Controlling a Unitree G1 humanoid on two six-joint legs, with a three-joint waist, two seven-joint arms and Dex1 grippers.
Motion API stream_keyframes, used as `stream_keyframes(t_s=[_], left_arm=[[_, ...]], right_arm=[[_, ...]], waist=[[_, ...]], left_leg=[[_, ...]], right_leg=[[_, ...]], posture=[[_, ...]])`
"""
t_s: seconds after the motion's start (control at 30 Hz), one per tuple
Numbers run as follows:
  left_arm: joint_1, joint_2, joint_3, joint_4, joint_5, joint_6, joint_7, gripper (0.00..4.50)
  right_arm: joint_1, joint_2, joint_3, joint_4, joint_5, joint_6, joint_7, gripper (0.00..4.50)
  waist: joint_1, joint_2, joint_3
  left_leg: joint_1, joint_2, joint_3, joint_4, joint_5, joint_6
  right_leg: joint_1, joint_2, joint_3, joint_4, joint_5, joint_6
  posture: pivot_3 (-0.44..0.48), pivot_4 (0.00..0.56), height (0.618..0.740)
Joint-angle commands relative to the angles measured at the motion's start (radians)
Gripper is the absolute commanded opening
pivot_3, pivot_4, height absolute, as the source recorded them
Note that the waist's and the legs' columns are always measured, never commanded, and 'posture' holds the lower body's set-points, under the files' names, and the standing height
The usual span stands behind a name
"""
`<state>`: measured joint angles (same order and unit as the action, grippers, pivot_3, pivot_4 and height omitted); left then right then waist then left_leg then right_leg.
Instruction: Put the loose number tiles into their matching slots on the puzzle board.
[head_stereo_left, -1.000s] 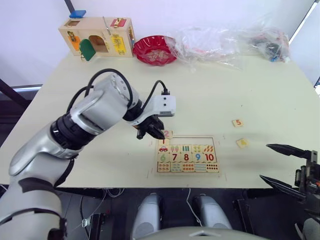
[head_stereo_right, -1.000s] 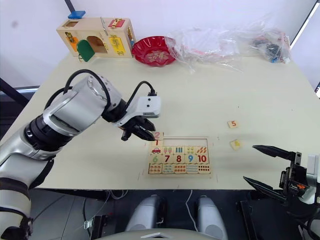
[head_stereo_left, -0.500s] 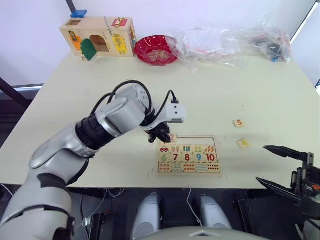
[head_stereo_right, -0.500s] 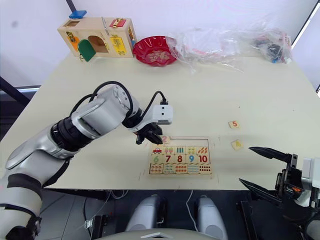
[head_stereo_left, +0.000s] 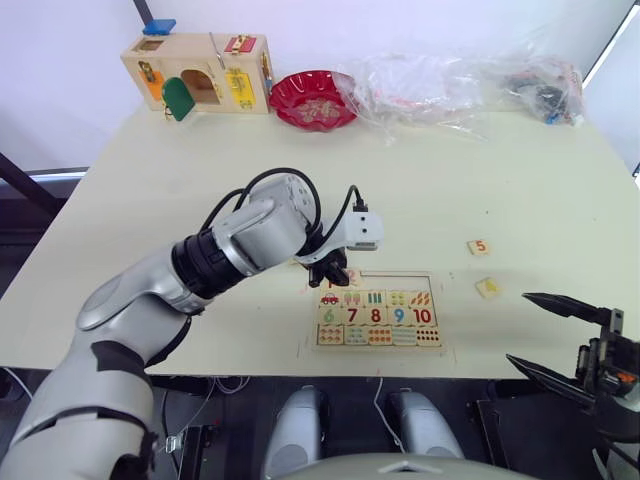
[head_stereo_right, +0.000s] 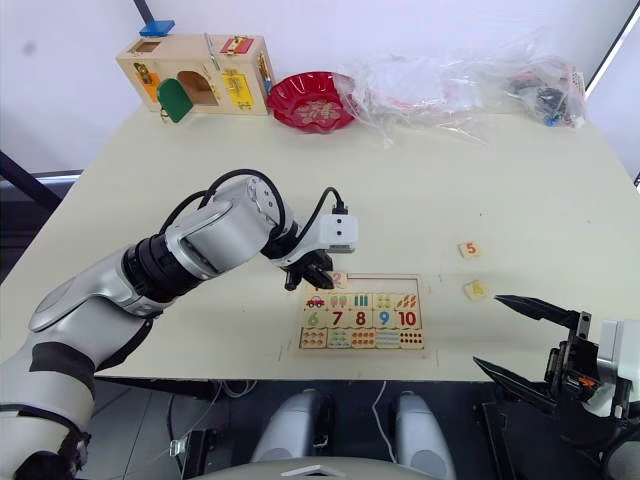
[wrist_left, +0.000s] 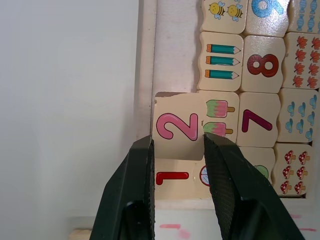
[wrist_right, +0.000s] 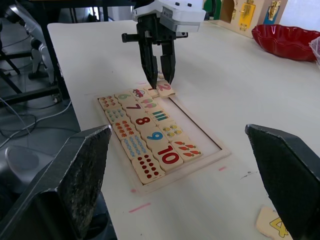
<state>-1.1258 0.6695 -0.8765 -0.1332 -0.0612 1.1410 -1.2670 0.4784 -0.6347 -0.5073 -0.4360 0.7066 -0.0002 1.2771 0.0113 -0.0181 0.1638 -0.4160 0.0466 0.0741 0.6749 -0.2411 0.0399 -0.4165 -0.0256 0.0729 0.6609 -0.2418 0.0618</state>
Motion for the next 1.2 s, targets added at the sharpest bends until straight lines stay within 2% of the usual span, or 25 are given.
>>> stream_keyframes(t_s=[0.03, 1.2], left_arm=[[-0.009, 0.003, -0.01, -0.008, 0.015, -0.018, 0.008, 0.95], [0.034, -0.026, -0.031, 0.002, 0.033, -0.066, 0.045, 0.95]], right_arm=[[0.009, 0.001, -0.002, -0.038, 0.007, -0.014, -0.007, 4.5], [0.024, 0.002, 0.014, -0.06, 0.011, -0.016, -0.038, 4.5]], waist=[[0.0, 0.0, 0.0], [0.0, 0.0, 0.0]], left_leg=[[0.0, 0.0, 0.0, 0.0, 0.0, 0.0], [0.0, 0.0, -0.003, 0.0, 0.0, 0.0]], right_leg=[[0.0, 0.0, 0.0, 0.0, 0.0, 0.0], [0.001, 0.0, -0.002, 0.0, 0.0, 0.0]], posture=[[0.0, 0.15, 0.74], [0.0, 0.15, 0.74]])
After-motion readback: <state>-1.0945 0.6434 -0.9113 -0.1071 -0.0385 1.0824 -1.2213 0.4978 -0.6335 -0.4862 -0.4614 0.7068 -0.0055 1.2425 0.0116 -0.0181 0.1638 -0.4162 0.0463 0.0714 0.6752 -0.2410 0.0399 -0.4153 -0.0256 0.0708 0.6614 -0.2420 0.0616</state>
